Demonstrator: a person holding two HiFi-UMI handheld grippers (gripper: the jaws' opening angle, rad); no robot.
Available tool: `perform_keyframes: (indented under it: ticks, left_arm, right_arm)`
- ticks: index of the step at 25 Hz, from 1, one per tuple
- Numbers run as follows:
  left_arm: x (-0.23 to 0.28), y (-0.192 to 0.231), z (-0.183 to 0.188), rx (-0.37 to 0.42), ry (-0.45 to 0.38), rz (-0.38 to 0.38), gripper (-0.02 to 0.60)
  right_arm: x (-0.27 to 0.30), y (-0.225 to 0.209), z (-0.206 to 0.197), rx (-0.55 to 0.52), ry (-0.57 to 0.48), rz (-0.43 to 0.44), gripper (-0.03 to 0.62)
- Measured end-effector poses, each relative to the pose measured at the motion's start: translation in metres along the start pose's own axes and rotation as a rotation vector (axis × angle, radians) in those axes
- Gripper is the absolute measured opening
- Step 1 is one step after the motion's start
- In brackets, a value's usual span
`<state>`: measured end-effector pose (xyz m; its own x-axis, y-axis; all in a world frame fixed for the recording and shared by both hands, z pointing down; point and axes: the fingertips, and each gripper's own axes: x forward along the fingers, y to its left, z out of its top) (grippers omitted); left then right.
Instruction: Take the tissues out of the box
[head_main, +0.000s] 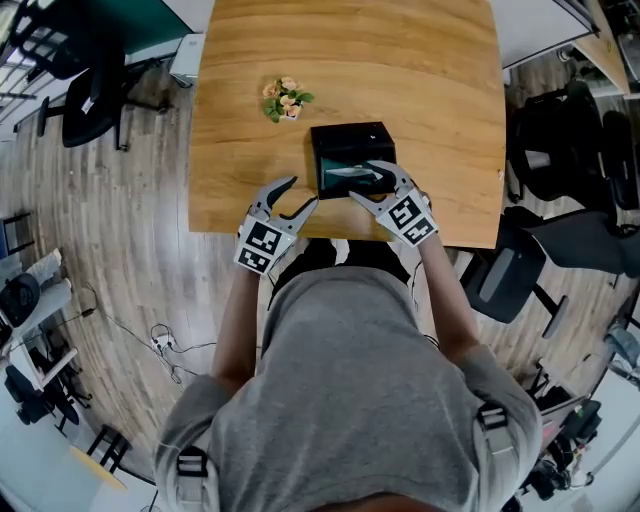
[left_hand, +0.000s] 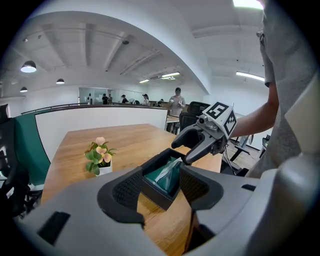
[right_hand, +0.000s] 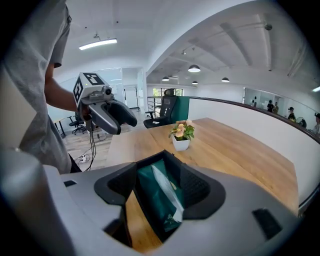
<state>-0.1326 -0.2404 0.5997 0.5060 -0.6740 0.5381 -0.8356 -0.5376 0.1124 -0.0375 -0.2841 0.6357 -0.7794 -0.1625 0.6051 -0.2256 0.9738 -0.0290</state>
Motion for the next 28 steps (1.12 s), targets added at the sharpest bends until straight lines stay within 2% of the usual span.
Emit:
perform_keyframes:
  ticks: [11, 19, 23, 28]
  left_arm:
    - [0.010, 0.012, -0.013, -0.041, 0.044, 0.053, 0.247]
    - [0.009, 0.015, -0.022, -0.069, 0.068, 0.087, 0.247]
    - [0.007, 0.017, -0.028, -0.083, 0.081, 0.100, 0.247]
    - [0.002, 0.018, -0.030, -0.088, 0.088, 0.114, 0.247]
  right_arm:
    - [0.032, -0.004, -0.025, -0.179, 0.139, 0.114, 0.278]
    - [0.051, -0.006, -0.041, -0.235, 0.197, 0.185, 0.263]
    - [0.061, -0.002, -0.047, -0.250, 0.215, 0.229, 0.240]
    - [0.065, 0.002, -0.055, -0.272, 0.241, 0.274, 0.165]
